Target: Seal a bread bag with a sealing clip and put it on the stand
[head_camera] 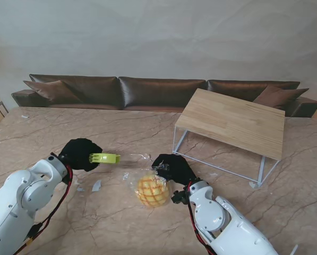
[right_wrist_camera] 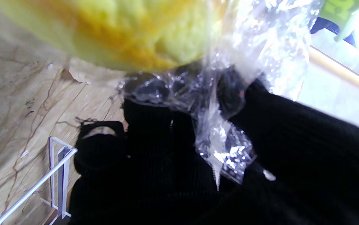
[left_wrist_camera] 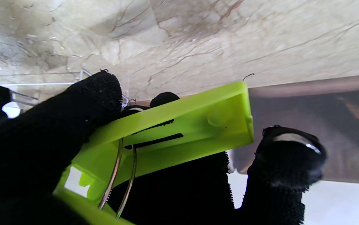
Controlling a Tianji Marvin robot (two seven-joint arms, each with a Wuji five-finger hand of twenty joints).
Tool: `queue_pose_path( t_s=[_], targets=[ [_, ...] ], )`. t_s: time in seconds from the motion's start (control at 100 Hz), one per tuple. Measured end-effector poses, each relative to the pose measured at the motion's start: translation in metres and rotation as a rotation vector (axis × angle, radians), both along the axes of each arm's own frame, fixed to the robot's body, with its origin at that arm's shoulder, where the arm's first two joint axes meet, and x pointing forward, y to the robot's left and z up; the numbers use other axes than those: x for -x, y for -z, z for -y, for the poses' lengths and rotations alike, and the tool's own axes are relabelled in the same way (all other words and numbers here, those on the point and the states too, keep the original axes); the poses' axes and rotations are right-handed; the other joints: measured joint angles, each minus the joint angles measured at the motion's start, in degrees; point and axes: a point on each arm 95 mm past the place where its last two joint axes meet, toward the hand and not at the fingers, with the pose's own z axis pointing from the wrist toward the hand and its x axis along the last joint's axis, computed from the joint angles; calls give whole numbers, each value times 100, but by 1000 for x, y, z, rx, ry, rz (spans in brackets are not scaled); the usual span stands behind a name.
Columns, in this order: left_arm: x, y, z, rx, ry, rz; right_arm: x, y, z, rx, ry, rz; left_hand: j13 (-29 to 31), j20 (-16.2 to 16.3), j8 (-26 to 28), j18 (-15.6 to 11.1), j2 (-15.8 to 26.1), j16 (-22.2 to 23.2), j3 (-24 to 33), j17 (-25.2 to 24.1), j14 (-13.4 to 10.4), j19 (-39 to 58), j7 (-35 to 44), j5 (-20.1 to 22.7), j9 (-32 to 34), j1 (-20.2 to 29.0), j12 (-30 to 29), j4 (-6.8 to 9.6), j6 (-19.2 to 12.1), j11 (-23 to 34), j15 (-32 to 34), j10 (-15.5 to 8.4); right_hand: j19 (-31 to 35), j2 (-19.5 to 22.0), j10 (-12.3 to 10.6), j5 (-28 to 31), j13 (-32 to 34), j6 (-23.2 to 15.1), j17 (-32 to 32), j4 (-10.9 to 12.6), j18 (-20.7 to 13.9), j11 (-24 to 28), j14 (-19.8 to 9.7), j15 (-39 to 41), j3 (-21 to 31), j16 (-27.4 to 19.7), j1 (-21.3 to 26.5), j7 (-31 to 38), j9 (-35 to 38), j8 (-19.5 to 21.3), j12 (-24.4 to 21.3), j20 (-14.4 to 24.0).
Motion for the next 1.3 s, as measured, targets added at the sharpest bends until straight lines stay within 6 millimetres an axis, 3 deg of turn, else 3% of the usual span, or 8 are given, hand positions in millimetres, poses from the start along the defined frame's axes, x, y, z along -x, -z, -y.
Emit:
queue_pose_path(
  t_s=[0.67,0.88,1.3],
  targets=[
    [-10,-15,53,-144,163,39,6,-1,-3,-23,7,-6,28,-62,0,0,0,-5,-20,0,0,0,-23,0,-1,7,-3,0,0,-16,-103,0,0,0,46,0,4,61,9,2,0,0,0,2,0,1,2,0,0,-62,0,0],
    [-17,-18,59,-242,181,69,9,-2,-2,-24,3,-9,29,-64,0,0,0,-6,-22,0,0,0,-25,0,-2,8,-4,0,0,-17,-105,0,0,0,61,0,57,132,14,4,0,1,1,2,0,1,12,0,0,-63,0,0],
    [-13,-15,72,-301,259,79,10,-4,-3,-21,6,-19,43,-68,0,0,0,-5,-27,1,0,0,-28,0,-2,10,-4,0,-1,-20,-140,0,46,0,102,1,162,247,139,4,0,59,1,29,0,1,21,0,59,-142,-1,2]
  ],
)
